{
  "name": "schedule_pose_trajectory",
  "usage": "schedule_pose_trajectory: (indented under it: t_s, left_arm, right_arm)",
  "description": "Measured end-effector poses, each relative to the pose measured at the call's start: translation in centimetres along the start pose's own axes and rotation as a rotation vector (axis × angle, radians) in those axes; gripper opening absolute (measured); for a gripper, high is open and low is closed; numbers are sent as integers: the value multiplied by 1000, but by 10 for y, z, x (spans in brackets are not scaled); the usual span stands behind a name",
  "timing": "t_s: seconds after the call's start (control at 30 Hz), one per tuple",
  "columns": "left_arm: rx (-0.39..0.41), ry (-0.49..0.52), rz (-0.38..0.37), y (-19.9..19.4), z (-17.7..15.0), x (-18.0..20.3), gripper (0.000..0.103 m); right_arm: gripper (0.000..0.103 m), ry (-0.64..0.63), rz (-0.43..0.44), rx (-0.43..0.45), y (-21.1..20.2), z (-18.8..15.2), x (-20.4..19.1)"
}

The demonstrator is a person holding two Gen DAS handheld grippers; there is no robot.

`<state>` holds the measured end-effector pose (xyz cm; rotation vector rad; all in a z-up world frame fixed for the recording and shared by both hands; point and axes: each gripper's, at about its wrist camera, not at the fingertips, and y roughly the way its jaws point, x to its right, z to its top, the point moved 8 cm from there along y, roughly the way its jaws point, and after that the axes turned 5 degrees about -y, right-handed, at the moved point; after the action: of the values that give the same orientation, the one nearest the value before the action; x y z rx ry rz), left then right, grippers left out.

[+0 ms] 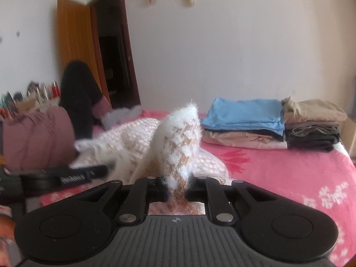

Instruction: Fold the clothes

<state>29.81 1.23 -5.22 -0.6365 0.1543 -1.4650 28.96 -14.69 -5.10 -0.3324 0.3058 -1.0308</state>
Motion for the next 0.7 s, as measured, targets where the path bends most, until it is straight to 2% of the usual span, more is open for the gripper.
schedule_pose_trajectory:
  t_s: [0.23,0.43,0.63,0.7]
  left_arm:
    - [-69,-5,-119,-87,-48,21,17]
    - [-176,-26,-116,-154,-111,10,17]
    - [-286,-42,-128,-205,-148,-3,17]
    - [-299,-20,-130,-219,-159,-6,17]
  right_arm:
    - [14,163,-6,55,-119,-22,-11]
    - [14,279,-20,-29,-199,-71,-29]
    - [14,384,20,-84,-248,-100,-53]
    - [14,409,34,-97,-263,-107,-61]
